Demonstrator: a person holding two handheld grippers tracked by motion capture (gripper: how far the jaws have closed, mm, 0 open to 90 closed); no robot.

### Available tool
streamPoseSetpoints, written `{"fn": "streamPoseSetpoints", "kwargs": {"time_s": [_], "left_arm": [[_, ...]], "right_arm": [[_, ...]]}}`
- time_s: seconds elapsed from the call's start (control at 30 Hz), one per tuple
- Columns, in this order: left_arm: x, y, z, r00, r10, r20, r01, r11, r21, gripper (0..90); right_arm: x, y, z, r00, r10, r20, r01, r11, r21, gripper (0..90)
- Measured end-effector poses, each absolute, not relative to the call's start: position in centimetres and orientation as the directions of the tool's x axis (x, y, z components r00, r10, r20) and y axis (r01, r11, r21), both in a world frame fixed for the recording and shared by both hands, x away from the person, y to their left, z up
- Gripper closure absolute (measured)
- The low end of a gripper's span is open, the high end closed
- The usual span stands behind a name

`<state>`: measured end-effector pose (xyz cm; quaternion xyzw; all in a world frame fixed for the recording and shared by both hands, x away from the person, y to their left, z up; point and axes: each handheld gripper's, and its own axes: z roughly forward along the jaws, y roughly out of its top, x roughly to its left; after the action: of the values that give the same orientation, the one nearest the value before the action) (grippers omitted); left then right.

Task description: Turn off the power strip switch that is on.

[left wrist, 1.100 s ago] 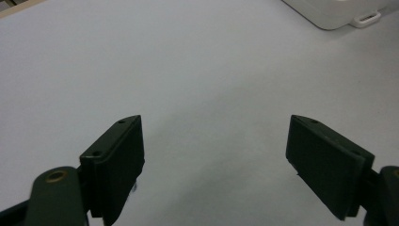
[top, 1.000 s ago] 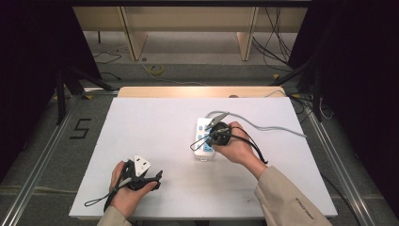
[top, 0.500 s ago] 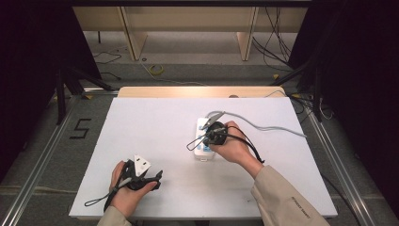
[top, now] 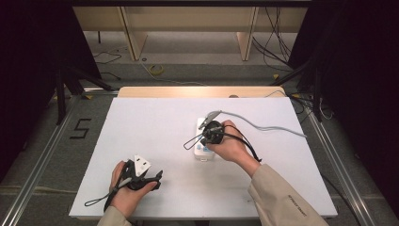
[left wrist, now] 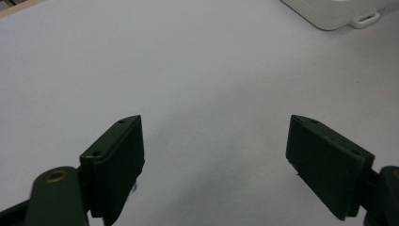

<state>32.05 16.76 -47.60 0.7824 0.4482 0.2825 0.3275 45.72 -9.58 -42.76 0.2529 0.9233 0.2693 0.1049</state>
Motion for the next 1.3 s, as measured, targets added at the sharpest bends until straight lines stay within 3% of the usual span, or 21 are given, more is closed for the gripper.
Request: {"fn": "streamPoseSetpoints", "kwargs": {"time_s": [1.3], "left_arm": [[32.1, 16.8, -47.6, 0.440, 0.886, 0.146, 0.516, -0.383, 0.766, 19.6]], "right_arm": [[46.6, -7.7, -44.3, -0.858, 0.513, -0.034, 0.422, 0.739, 0.525, 90.0]]}}
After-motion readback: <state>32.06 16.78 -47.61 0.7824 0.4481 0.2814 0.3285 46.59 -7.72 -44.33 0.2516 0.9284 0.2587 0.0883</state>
